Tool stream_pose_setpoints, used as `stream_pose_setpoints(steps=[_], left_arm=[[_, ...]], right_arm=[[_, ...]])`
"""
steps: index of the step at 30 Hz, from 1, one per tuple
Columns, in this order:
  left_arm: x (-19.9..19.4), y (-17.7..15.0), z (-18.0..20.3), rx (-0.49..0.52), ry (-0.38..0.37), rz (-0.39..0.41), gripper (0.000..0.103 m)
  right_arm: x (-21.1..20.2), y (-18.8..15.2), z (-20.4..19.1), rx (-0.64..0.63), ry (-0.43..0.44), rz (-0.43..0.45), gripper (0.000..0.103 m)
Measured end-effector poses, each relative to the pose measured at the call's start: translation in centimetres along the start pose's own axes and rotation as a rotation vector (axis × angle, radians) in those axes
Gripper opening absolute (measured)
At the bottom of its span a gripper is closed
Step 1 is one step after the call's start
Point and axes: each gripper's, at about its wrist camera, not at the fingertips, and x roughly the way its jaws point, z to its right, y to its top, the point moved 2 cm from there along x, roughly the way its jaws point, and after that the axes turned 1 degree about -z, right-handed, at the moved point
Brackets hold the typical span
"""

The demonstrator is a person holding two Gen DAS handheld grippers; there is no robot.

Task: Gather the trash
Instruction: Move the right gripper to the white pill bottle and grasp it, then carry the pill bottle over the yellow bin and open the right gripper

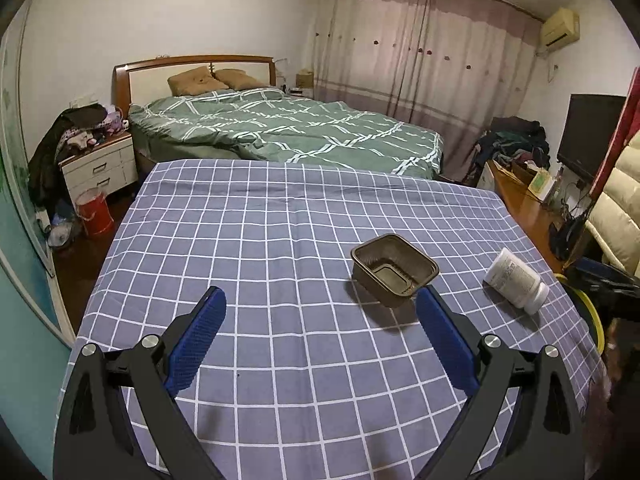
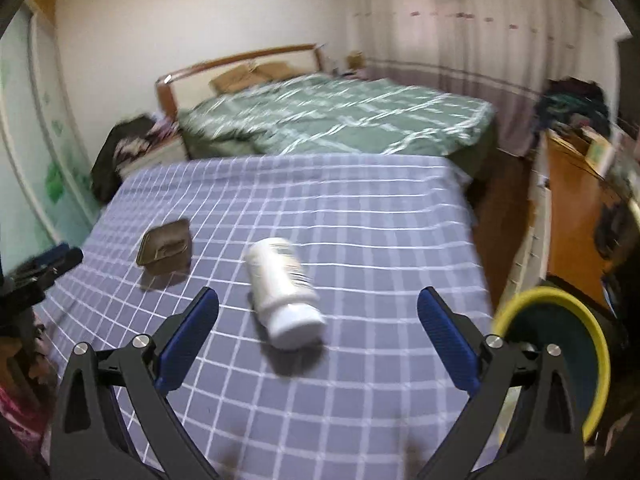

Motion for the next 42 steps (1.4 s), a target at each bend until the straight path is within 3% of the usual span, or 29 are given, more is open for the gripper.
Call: stream_pose_setpoints(steps=[7,12,19,24,34,42], left_arm=[[-0.4,-0.2,1.3,-0.017,-0.028,-0.011,0.094],[-0.2,-0.2,1.3,-0.019,-0.028,-0.021,0.095],[0.0,-0.3,1.5,-0.009,-0.023,-0.025,0.095],[0.4,-0.4,1.7,-0.004,-0.022,-0.034,0.095],[0.7,-0.5,1.7,-0.003,-0.017,-0.041,0.095],[0.8,-0.5,1.7,-0.002,-0.024,-0.041,0.095]], right_arm=[[5.6,-0.1,-1.0,-0.036,0.030,-0.120,0.094],[6.5,-0.4,-0.8,-0.013,0.072,-0.144,0.078],[6.6,-0.7,-0.3,0.015,0.112,-0.151,0.071],[6.8,-0.7,-0.5,0.008,0.124,-0.168,0.050],[5.3,-0.5,-1.3,-0.021,0.103,-0.112,0.047],[3.2,0.4,0.2,0.010,0.029,-0.063,0.047]])
